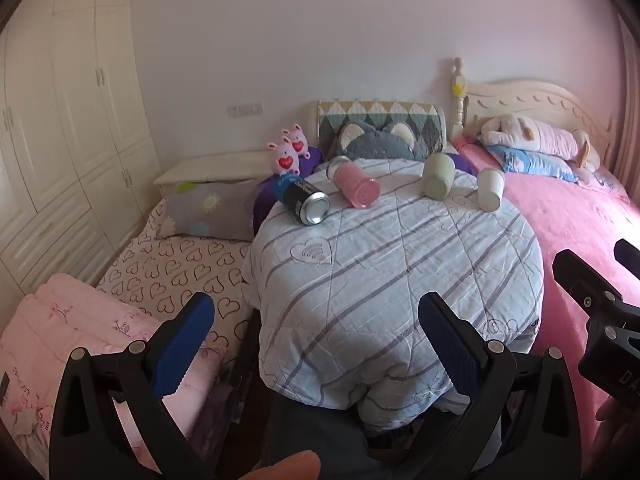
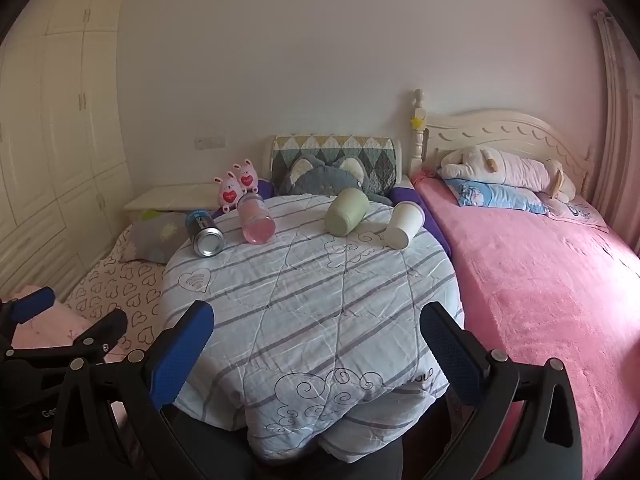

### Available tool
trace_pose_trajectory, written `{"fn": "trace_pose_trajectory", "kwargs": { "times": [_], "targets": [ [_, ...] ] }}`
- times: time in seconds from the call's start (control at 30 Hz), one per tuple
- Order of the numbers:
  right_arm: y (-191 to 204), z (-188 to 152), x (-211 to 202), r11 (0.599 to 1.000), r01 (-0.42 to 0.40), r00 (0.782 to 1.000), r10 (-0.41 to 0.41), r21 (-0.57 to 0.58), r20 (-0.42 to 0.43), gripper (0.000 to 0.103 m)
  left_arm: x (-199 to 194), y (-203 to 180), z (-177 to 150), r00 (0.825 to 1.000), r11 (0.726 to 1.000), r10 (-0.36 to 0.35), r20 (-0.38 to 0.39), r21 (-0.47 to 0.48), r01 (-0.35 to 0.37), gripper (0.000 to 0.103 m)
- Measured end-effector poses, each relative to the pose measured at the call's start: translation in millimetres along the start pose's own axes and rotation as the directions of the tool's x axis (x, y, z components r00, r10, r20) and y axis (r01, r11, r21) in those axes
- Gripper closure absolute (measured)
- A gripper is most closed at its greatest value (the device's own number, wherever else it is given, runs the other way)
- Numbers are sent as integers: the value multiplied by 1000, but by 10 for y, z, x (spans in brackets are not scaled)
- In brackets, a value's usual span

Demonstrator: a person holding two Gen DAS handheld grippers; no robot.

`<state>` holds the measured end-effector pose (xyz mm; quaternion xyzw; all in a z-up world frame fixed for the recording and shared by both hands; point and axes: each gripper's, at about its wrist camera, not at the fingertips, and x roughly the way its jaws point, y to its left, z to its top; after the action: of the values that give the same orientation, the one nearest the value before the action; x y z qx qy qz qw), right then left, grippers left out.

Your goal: Flip cup upright

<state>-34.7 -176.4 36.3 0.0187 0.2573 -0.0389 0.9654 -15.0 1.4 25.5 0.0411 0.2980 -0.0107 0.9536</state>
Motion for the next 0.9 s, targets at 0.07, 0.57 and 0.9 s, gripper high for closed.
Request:
{"fn": "trace_pose_trajectory", "kwargs": {
  "times": [0.07,0.57,0.9],
  "targets": [
    [-14,-2,-32,1000,4,1000,-4,2,7,0,-39,-14,7,1000,1000,-1,9,1,1,0],
    [-65,5,-143,1000,1,1000,-2,12,16,0,-156,-97,38,1000,1000,-14,28,14,13,0],
    [-64,14,-140,1000,-1,1000,1,20,14,0,-165,-108,24,1000,1000,-12,29,14,11,0]
  ]
}}
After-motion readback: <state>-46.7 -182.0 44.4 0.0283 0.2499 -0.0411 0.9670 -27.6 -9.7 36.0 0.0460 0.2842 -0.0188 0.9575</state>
